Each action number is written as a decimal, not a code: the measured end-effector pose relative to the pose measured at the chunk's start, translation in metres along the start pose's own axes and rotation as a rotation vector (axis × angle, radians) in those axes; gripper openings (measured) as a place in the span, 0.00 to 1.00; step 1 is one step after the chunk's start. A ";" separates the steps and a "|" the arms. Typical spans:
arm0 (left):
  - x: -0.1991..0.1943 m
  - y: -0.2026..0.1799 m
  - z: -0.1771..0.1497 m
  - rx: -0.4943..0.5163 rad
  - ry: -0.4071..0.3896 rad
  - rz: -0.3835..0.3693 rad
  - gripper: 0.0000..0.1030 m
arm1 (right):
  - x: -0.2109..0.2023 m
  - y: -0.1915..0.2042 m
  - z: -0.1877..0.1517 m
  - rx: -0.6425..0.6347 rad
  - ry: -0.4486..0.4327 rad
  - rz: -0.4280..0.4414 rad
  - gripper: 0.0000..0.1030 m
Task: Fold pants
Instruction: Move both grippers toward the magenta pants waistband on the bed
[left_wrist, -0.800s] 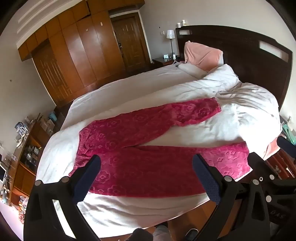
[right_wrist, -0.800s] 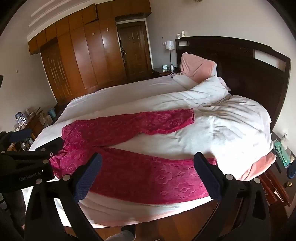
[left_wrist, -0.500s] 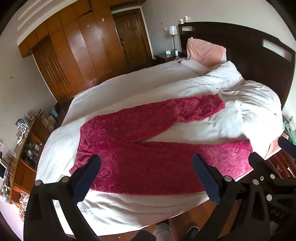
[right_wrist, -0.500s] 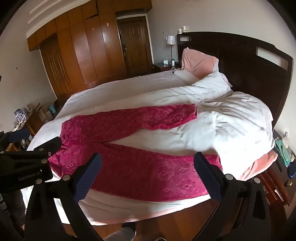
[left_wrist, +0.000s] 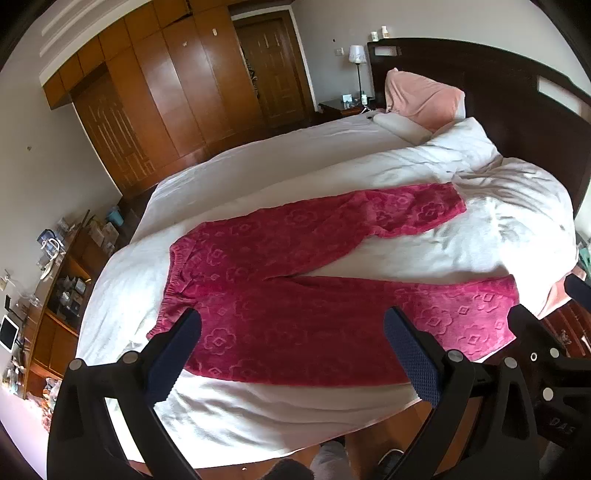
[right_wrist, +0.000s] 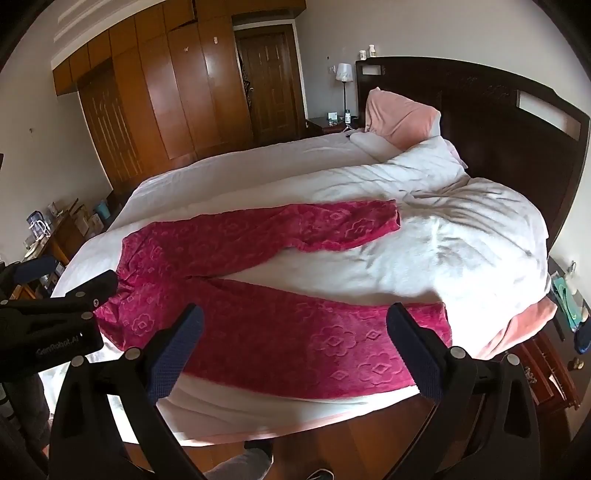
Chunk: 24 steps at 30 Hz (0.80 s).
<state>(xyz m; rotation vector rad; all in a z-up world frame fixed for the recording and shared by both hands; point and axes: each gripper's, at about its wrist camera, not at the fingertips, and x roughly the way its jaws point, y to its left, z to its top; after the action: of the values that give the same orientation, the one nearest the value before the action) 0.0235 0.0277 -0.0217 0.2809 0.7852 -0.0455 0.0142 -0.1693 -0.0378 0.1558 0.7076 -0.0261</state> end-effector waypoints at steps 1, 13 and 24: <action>0.001 0.001 0.000 0.000 0.001 0.003 0.95 | 0.002 0.001 0.000 -0.001 0.002 0.001 0.97; 0.020 0.016 -0.004 -0.018 0.037 0.039 0.95 | 0.020 0.013 0.006 -0.010 0.042 0.015 0.97; 0.043 0.033 0.000 -0.027 0.074 0.054 0.95 | 0.044 0.026 0.017 -0.011 0.087 0.015 0.97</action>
<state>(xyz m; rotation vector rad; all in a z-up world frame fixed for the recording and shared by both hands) 0.0589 0.0618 -0.0443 0.2795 0.8503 0.0261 0.0605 -0.1453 -0.0496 0.1525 0.7929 -0.0010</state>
